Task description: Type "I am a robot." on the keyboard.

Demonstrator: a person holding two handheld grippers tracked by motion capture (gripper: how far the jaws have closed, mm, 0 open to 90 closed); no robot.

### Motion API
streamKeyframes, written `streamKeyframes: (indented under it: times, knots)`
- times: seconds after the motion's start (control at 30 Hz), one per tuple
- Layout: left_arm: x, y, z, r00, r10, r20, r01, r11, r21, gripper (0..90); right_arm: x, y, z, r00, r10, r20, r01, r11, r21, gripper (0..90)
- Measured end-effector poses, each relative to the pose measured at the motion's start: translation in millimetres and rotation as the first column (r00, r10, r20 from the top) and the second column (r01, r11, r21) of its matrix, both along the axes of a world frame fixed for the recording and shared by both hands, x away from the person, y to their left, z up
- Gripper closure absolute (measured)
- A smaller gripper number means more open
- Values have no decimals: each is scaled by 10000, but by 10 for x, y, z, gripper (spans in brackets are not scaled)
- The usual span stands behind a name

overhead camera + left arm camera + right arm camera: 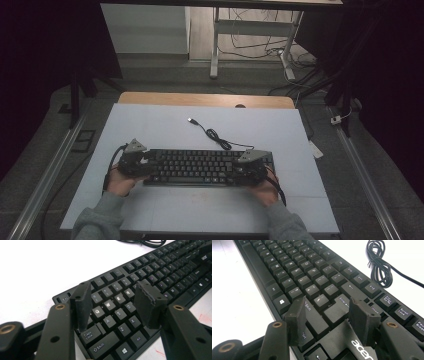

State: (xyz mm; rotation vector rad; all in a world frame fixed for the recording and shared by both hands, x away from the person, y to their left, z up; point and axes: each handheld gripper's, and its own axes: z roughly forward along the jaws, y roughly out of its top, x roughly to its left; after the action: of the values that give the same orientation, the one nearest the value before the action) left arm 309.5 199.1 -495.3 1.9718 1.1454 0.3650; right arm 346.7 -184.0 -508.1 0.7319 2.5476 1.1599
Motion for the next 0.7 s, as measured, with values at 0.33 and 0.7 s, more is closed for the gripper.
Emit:
streamKeyframes:
  times: [0.33,0.7]
  knots:
    - [-25,-55,24,9997,-232,18,232,9996,-145,446,-7,-12,16,10000,-23,64,22,9998,198,482]
    - [-80,-168,53,9970,-775,62,777,9964,-351,439,-8,9,27,9999,12,155,-15,9997,252,485]
